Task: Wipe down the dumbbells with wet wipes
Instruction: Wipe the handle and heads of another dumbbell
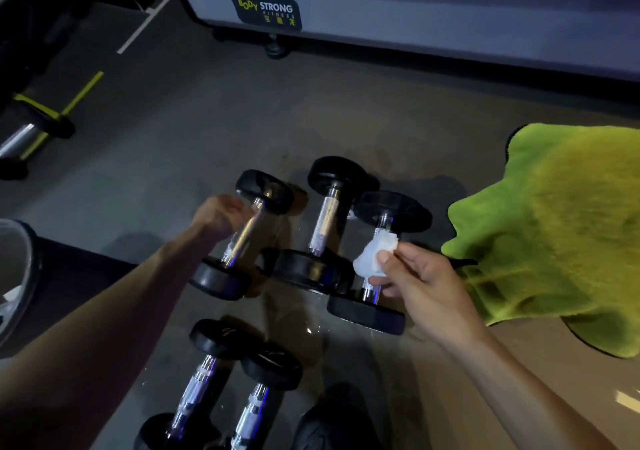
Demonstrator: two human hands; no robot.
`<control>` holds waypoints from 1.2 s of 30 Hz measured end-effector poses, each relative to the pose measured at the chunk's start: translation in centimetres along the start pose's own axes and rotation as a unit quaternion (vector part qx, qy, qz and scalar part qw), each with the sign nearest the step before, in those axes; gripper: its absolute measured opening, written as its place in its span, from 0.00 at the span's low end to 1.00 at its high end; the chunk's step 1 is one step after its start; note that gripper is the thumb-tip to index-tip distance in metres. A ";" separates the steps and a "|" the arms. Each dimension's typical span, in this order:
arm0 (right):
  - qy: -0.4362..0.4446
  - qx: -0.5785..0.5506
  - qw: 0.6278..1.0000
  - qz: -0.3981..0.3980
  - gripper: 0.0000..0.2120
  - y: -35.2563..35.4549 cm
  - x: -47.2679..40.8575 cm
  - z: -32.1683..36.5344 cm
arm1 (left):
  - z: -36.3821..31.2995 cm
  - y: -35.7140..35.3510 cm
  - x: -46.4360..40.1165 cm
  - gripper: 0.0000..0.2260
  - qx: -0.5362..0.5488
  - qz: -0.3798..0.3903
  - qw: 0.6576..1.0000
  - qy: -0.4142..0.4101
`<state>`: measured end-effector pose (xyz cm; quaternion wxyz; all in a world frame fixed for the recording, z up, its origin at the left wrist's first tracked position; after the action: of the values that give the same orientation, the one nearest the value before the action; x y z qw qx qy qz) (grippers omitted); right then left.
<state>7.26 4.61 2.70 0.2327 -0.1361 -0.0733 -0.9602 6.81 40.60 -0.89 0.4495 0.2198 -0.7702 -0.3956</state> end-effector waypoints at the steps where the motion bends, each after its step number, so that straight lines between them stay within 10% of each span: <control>1: 0.000 0.000 1.000 0.002 0.08 0.0 -0.1 0.0 | 0.3 -0.6 -0.7 0.13 0.019 0.024 1.000 0.009; 9: -0.008 0.010 1.000 -0.008 0.08 1.4 0.0 -0.2 | 1.5 -3.8 -3.4 0.22 0.125 0.043 0.991 0.035; 26: 0.037 -0.015 0.997 -0.063 0.11 4.0 3.6 2.1 | -1.2 1.8 6.9 0.09 0.296 0.020 0.952 -0.078; 36: 0.179 -0.052 0.958 -0.216 0.17 7.3 10.0 5.4 | -16.3 3.5 27.2 0.07 0.488 0.116 0.805 -0.317</control>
<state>3.29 -4.98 11.37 0.0216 0.0450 -0.0081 -0.9987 7.41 17.11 20.64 0.0560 0.1813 -0.9810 0.0392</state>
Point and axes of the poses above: each hand's wrist, its own x-axis away from the middle knuckle, its own y-axis out of the back of the hand, z = x × y, the point moved 1 cm from there along -x, towards the middle knuckle, and after that the axes turned 9 degrees about y, right-handed, at the moved point
